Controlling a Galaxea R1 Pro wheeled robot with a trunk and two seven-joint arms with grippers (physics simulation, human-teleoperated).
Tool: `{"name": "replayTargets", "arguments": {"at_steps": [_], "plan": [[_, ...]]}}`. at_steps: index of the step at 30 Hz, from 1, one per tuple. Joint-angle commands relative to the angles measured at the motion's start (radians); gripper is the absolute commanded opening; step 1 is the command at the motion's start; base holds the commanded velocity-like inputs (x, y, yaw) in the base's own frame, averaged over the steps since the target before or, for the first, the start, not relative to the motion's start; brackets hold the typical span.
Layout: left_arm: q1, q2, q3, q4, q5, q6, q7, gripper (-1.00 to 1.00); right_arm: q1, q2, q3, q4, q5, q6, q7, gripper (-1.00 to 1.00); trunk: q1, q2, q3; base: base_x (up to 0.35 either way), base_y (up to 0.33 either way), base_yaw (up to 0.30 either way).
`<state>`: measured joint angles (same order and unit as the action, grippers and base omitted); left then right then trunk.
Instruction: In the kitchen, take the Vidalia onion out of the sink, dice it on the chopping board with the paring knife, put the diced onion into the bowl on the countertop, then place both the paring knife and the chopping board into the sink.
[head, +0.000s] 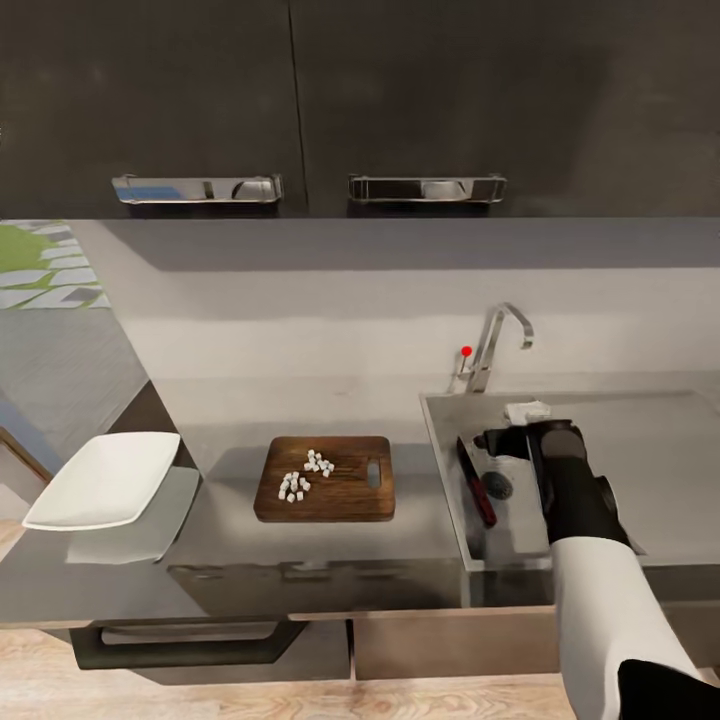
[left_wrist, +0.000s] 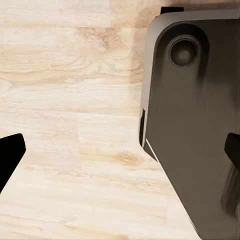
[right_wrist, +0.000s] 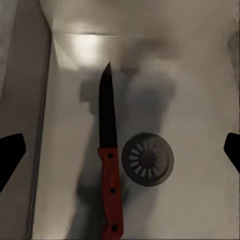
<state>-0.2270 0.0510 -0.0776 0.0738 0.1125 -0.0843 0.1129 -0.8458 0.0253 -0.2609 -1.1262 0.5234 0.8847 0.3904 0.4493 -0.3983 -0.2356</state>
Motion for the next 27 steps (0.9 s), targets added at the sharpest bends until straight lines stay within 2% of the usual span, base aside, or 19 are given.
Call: {"name": "replayTargets", "arguments": {"at_steps": [1,4,7,9,19,27], "plan": [[-0.002,0.000,-0.008,0.004,0.010,-0.008,0.000,1.00,-0.001,0.002,-0.002,-0.022,0.011,0.003,0.012,1.00,0.001,-0.002,0.000,0.000,0.000,0.000],[-0.002,0.000,-0.008,0.004,0.010,-0.008,-0.001,1.00,-0.001,0.001,-0.003,-0.091,-0.003,0.006,0.021,1.00,0.001,-0.002,0.004,0.000,0.000,0.000],[-0.002,-0.001,-0.008,0.004,0.010,-0.008,-0.001,1.00,-0.001,-0.001,-0.003,-0.134,-0.043,0.059,0.062,1.00,0.001,-0.002,0.008,0.000,0.000,0.000],[-0.002,-0.002,-0.008,0.004,0.010,-0.008,-0.001,1.00,-0.001,-0.001,-0.002,-0.151,-0.051,0.081,0.080,1.00,0.001,-0.002,0.008,-0.019,0.000,0.000],[-0.002,0.000,-0.008,0.004,0.010,-0.008,-0.001,1.00,-0.001,-0.001,0.000,-0.173,-0.057,0.097,0.105,1.00,0.001,-0.002,0.008,-0.264,0.063,0.000],[-0.002,0.000,-0.007,0.004,0.010,-0.008,-0.002,1.00,-0.001,0.001,0.000,-0.173,-0.059,0.096,0.106,1.00,0.001,-0.002,0.008,-0.133,0.239,0.000]]}}
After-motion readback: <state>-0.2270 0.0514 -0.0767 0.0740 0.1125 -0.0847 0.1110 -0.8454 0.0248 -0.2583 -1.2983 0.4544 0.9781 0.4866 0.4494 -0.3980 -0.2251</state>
